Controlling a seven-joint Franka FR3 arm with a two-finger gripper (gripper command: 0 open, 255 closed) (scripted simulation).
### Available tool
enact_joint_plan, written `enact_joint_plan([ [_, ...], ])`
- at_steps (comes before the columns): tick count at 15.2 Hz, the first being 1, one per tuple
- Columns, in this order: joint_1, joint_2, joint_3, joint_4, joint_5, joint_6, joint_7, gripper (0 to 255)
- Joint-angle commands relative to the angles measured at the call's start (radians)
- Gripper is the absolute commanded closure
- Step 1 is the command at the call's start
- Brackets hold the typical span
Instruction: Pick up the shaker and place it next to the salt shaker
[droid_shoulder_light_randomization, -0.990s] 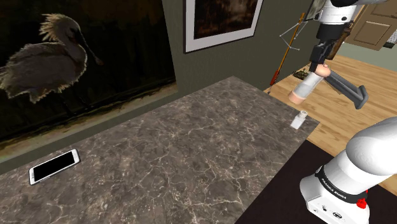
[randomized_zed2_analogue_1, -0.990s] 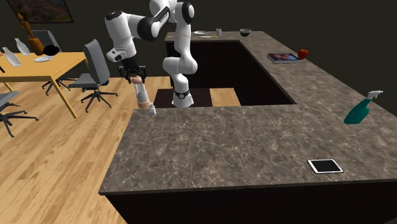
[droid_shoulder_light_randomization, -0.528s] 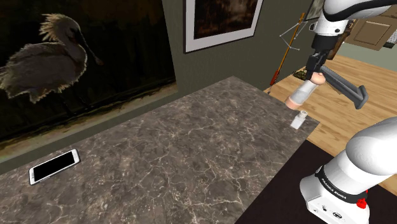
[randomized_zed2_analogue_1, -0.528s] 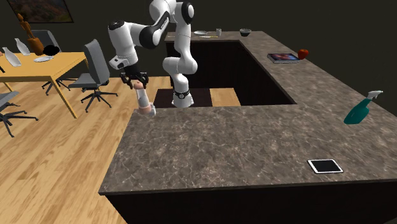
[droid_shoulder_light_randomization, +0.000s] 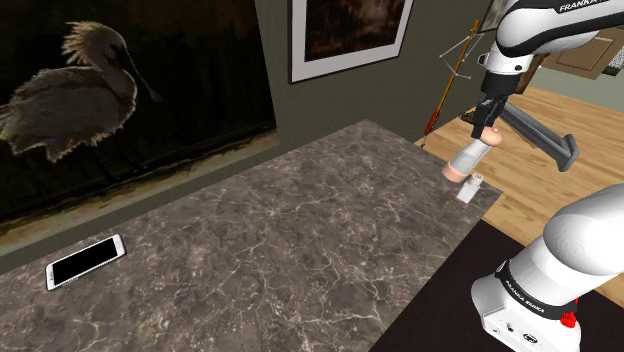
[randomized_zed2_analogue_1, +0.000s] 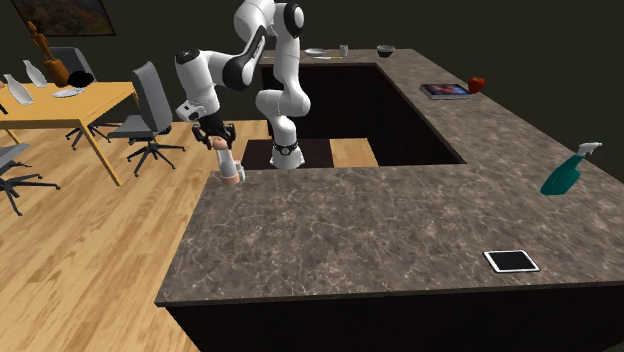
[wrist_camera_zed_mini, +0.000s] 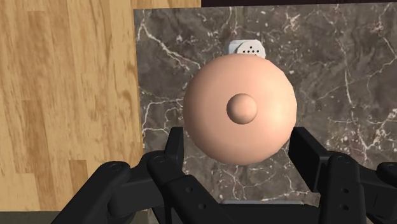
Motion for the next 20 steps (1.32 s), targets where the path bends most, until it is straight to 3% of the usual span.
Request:
enact_joint_plan([
  [1, -0.001, 0.008, -0.004, -0.021, -0.002, 0.03, 0.002, 255],
  [5, -0.002, 0.034, -0.013, -0.065, -0.008, 0.1, 0.005, 255],
  [13, -0.002, 0.034, -0.013, -0.065, -0.008, 0.1, 0.005, 255],
  [14, -0.002, 0.034, -0.013, -0.065, -0.008, 0.1, 0.005, 0],
  [19, -0.002, 0.034, -0.013, -0.065, -0.008, 0.1, 0.005, 0],
  [20, 0.001, 0.026, -0.007, -0.038, -0.003, 0.064, 0.005, 0],
])
